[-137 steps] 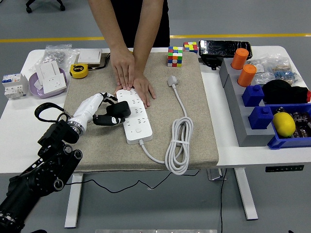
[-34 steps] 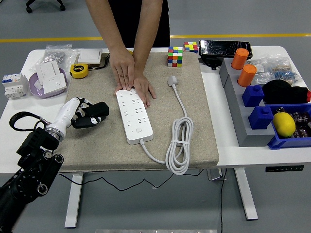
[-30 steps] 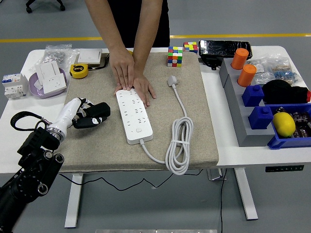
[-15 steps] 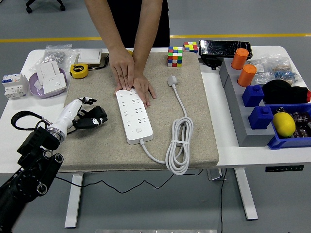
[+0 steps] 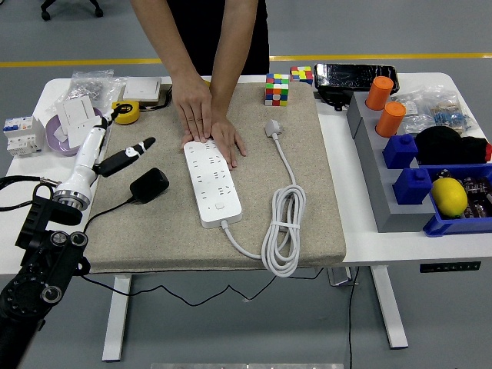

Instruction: Pick up the plug,place it near the board,insert it into the board,press the button

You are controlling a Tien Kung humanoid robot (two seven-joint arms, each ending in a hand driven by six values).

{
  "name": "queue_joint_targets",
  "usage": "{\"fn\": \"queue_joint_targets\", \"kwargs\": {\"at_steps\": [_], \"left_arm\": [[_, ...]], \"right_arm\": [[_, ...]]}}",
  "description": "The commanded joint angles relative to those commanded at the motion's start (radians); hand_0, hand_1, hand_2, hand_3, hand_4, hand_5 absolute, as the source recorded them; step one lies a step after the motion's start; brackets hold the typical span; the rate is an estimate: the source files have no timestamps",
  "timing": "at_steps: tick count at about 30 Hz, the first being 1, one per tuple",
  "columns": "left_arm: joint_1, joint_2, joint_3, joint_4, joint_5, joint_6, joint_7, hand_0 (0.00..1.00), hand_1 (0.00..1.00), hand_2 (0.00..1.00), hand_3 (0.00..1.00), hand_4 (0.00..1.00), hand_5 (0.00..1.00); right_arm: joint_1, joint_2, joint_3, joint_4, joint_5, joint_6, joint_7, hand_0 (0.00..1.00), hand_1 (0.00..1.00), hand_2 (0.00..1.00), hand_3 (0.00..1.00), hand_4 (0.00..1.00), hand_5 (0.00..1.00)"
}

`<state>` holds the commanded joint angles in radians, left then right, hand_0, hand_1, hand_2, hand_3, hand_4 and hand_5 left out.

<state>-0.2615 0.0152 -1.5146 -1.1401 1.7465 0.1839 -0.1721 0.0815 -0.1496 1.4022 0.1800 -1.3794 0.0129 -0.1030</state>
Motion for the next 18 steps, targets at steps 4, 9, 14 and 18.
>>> {"fn": "queue_joint_targets", "kwargs": {"at_steps": [4, 9, 14, 18], "left_arm": [[0.032, -0.005, -0.014, -0.094, -0.169, 0.003, -0.021, 0.998, 0.998, 0.998, 0.998, 0.998, 0.981], [0.07, -0.01, -0.008, -0.181, -0.377, -0.03, -0.02, 0.935, 0.997, 0.983, 0.939, 0.998, 0.998], [0.118, -0.007, -0.018, -0.247, -0.583, -0.068, 0.012, 0.891, 0.939, 0.937, 0.918, 0.998, 0.998], [0.155, -0.004, -0.02, -0.306, -0.703, -0.112, 0.041, 0.881, 0.934, 0.927, 0.889, 0.998, 0.998]], "right_arm": [[-0.001, 0.001, 0.001, 0.0, -0.002, 0.0, 0.0, 0.82, 0.745, 0.742, 0.779, 0.998, 0.863], [-0.002, 0.001, 0.003, 0.0, -0.006, 0.001, 0.0, 0.819, 0.744, 0.741, 0.78, 0.998, 0.862], [-0.003, 0.002, 0.005, 0.0, -0.012, 0.001, 0.003, 0.819, 0.744, 0.741, 0.779, 0.998, 0.863], [-0.009, 0.005, 0.013, 0.0, -0.021, 0.002, 0.001, 0.818, 0.744, 0.741, 0.78, 0.998, 0.863]]}}
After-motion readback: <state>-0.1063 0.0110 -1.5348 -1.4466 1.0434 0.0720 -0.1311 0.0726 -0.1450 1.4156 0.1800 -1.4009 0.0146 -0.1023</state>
